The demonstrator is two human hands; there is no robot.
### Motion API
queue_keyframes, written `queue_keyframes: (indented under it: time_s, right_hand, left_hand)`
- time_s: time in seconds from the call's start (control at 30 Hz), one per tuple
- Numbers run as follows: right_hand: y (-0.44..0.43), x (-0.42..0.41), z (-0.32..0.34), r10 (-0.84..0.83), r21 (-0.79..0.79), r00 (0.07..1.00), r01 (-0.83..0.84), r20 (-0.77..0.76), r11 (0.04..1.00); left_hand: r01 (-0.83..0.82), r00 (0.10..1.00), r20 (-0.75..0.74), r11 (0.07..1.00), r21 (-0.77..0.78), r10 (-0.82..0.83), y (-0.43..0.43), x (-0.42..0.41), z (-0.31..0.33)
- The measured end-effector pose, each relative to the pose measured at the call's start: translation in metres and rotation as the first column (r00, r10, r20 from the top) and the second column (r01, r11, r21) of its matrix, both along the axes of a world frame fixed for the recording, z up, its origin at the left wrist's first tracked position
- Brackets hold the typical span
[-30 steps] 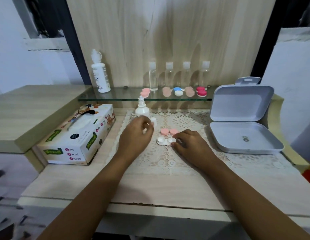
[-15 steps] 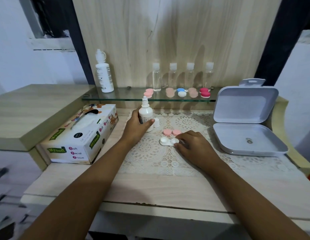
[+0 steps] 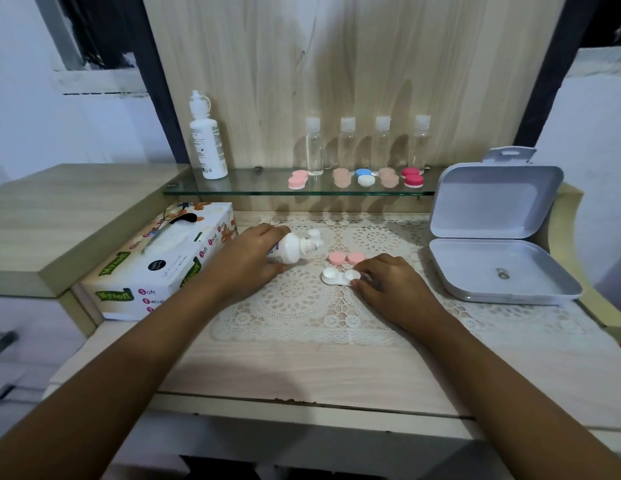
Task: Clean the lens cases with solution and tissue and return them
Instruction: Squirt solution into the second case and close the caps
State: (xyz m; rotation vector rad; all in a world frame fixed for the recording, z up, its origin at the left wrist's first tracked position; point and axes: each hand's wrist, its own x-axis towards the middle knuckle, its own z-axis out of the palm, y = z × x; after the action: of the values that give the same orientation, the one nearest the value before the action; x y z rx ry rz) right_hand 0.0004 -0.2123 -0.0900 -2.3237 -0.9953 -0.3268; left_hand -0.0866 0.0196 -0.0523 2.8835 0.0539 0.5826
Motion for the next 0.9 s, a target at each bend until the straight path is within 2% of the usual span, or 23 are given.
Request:
queue_keyframes:
  time_s: [0.2, 0.37, 0.6, 0.9]
  right_hand:
    - [-0.001, -0.001, 0.0, 0.0, 0.003, 1.0, 0.0, -0.011, 1.0]
    - [-0.001, -0.002, 0.001, 0.012, 0.005, 1.0, -0.012, -0.012, 1.0]
    - [-0.001, -0.001, 0.0, 0.006, -0.002, 1.0, -0.006, -0.019, 1.0]
    - [-0.001, 0.0, 0.0, 0.004, -0.02, 1.0, -0.004, -0.022, 1.0]
  left_hand:
    - [0.061, 0.996, 0.042, 0.962, 0.266, -0.075, 0.002, 0.003, -0.001]
    - [0.107, 0.988, 0.056, 0.911, 0.399, -0.141, 0.002, 0.005, 0.001]
    - [0.152, 0.972, 0.076, 0.843, 0.515, -0.222, -0.002, 0.007, 0.003]
    - [0.162, 0.962, 0.087, 0.795, 0.584, -0.259, -0.001, 0.012, 0.005]
